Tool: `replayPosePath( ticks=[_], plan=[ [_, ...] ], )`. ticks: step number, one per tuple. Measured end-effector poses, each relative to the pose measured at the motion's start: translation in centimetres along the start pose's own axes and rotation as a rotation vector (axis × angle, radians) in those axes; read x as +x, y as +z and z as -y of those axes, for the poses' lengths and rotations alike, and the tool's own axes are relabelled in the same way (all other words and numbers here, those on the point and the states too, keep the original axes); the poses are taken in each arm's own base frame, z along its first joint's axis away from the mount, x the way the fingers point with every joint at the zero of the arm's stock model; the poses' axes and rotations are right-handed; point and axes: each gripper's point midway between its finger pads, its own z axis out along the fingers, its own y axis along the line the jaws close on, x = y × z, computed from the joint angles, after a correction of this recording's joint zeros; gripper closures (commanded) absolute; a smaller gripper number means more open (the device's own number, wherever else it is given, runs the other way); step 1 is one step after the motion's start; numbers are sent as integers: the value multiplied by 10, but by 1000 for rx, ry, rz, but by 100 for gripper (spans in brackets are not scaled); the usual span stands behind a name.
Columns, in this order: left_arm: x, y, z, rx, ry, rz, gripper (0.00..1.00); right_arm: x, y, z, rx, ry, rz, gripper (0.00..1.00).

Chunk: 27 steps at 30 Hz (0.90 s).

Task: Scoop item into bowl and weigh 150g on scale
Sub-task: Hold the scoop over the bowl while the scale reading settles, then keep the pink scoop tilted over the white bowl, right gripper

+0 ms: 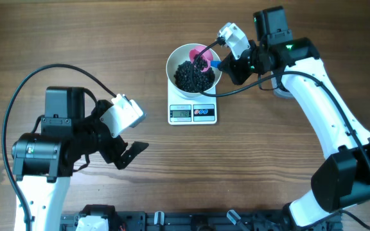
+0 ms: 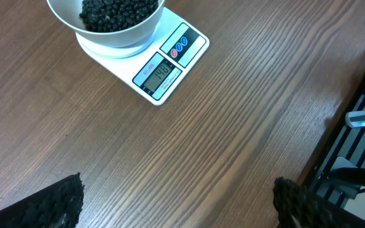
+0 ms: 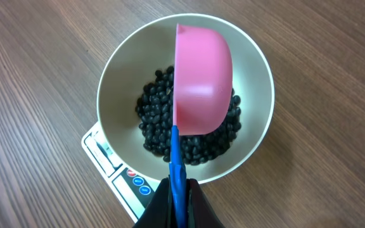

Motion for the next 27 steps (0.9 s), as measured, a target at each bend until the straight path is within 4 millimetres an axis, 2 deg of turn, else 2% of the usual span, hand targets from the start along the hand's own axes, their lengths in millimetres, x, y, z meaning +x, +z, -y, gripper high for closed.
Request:
replayPosePath(
  ticks=[27],
  plan=[
    [0,0,0,0,0,0,0,4,0,9,51,-1,-22,96]
  ],
)
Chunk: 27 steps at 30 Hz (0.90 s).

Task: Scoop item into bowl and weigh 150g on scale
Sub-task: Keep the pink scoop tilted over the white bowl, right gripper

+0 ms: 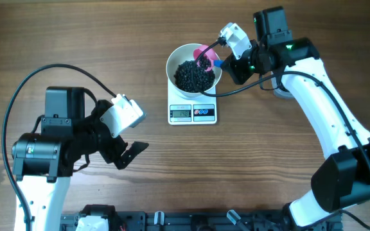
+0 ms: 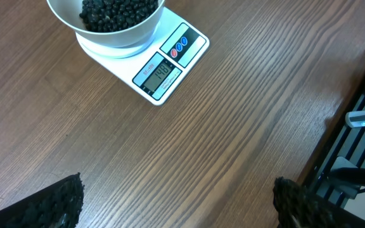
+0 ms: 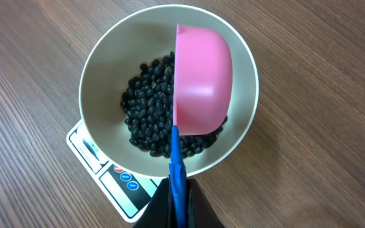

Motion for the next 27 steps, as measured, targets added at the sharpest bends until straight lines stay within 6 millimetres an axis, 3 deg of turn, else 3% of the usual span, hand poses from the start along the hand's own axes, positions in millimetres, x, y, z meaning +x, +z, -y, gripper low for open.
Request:
replayPosePath(
  ticks=[27],
  plan=[
    [0,0,0,0,0,0,0,1,1,8,52,9,-15,96]
  ],
)
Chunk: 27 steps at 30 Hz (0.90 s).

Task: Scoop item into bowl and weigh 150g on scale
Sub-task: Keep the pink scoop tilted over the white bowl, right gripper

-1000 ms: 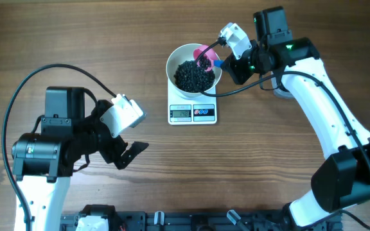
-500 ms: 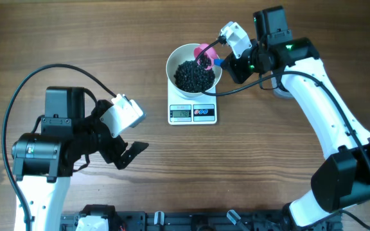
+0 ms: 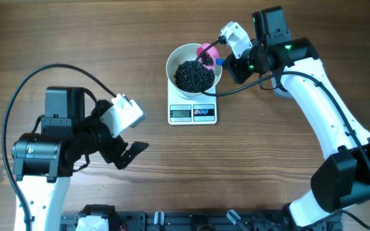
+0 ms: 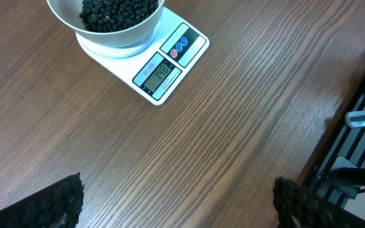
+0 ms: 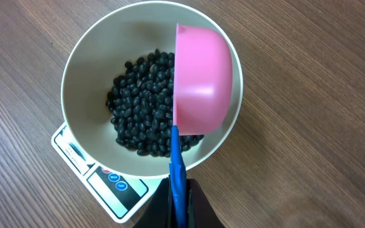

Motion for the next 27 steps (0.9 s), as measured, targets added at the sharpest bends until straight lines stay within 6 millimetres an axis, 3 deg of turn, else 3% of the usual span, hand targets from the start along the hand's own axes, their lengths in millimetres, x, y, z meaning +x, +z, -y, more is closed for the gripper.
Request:
replayPosePath(
  ticks=[27],
  plan=[
    [0,0,0,0,0,0,0,-2,0,1,4,-4,10,96]
  ],
)
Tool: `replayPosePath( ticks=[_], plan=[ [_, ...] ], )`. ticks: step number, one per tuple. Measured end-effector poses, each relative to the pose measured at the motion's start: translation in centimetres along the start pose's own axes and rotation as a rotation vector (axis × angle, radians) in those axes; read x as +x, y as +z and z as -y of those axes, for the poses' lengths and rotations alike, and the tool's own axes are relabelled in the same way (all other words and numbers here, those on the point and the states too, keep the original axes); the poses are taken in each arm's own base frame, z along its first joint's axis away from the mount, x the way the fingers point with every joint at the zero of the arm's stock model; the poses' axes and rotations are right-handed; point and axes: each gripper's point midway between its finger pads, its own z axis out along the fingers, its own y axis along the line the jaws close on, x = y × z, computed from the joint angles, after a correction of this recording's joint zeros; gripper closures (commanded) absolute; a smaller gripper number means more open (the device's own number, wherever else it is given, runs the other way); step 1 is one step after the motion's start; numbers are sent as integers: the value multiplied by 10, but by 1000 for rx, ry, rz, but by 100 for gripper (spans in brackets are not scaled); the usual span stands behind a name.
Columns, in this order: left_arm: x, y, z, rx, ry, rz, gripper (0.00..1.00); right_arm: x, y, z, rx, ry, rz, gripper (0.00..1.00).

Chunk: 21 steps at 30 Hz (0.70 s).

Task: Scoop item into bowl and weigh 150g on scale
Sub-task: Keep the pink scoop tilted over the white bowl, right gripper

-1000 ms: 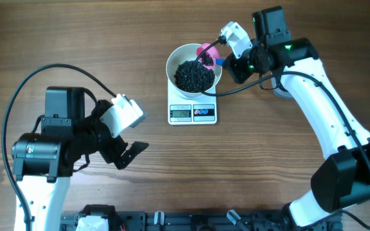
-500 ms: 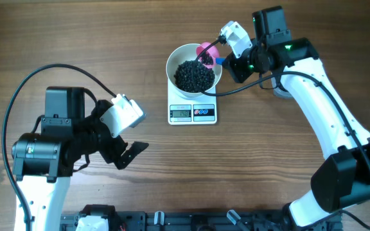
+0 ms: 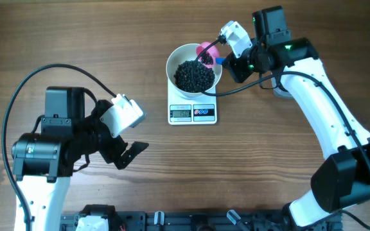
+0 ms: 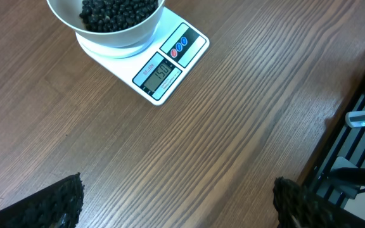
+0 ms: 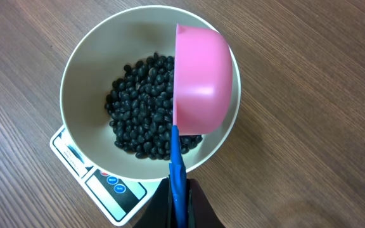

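A white bowl (image 3: 180, 56) of black beans (image 3: 193, 75) sits on a white digital scale (image 3: 193, 113); its display (image 4: 163, 73) reads about 150. My right gripper (image 5: 178, 196) is shut on the blue handle (image 5: 177, 164) of a pink scoop (image 5: 203, 79), tipped on its side over the bowl's right rim (image 5: 228, 136). In the overhead view the scoop (image 3: 206, 51) is at the bowl's upper right. My left gripper (image 3: 128, 153) stands open over bare table at the lower left, its fingertips (image 4: 56, 202) at the bottom corners of the left wrist view.
The wooden table (image 3: 268, 160) stretches around the scale. A black rail with fittings (image 3: 191, 221) runs along the front edge. The right arm (image 3: 320, 109) reaches in from the lower right.
The scale display changed from about 148 to about 150. The scoop stays tipped over the bowl's right rim, barely shifted. The left arm has not moved.
The pink scoop was tipped over the middle of the bowl with the display near 148. At each later moment it sat further toward the bowl's right rim, exposing more beans. The display now reads about 150. The left gripper stayed open throughout.
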Motion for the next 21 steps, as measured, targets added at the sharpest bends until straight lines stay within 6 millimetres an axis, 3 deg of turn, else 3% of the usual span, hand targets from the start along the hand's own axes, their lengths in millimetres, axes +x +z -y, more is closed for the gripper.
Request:
replayPosePath(
  ticks=[21],
  plan=[
    [0,0,0,0,0,0,0,-3,0,8,43,-12,6,96]
  ],
)
